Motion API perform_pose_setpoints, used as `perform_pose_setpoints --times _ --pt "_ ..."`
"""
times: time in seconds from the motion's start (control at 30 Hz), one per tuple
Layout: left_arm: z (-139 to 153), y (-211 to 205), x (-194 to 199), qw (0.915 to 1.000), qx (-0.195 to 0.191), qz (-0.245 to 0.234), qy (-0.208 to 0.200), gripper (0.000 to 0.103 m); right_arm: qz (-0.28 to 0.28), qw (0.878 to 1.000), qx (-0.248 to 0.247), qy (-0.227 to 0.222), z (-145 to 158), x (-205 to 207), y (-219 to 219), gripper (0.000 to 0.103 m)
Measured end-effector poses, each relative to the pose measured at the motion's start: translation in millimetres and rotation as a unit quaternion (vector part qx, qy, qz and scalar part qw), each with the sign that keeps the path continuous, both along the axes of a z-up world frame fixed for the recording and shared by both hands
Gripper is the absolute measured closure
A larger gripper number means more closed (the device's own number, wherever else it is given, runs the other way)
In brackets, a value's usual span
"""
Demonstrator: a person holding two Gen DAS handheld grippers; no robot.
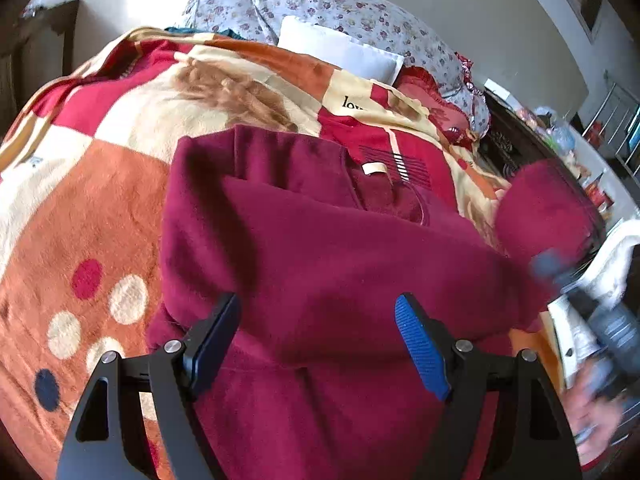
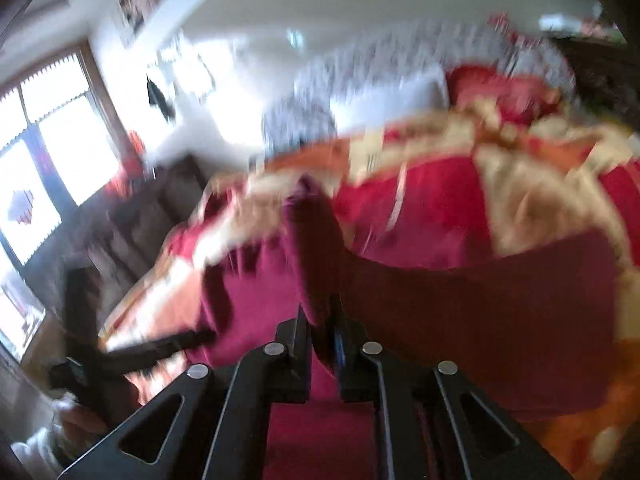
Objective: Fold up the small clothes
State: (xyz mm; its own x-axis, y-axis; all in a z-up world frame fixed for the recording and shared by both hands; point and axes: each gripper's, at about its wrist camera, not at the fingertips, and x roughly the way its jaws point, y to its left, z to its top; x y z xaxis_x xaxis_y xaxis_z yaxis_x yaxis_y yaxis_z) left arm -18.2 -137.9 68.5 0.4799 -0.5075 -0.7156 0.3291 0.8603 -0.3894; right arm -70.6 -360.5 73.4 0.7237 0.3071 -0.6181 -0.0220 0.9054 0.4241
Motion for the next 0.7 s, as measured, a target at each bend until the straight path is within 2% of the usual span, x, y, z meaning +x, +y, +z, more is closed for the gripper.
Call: perform_pose_setpoints --times 0.03,0.1,0.2,0.43,0.7 --pt "-1 1 1 1.0000 -0.005 -0.001 0.003 0.024 0.001 1.000 0.017 0.020 -11 3 0 0.060" --pt "-3 1 2 0.9997 -0.021 -0.005 0.010 0.024 -0.005 0.999 0.036 0.028 -20 -1 -3 0.052" --pt "-6 0 4 0.9989 -0.040 -0.006 0.023 0.024 -0.013 0.999 0.044 0.020 -17 -22 -12 0.041" --pt "-13 -28 9 0.9960 -0.068 -0.025 0.052 0.024 -0.037 0.998 0.040 -0.009 14 -67 -47 0.037" --pt "-27 -76 10 0.9973 -0.023 -0.039 0.058 0.024 -0.094 0.995 0.028 -0.029 32 -99 -98 0.034"
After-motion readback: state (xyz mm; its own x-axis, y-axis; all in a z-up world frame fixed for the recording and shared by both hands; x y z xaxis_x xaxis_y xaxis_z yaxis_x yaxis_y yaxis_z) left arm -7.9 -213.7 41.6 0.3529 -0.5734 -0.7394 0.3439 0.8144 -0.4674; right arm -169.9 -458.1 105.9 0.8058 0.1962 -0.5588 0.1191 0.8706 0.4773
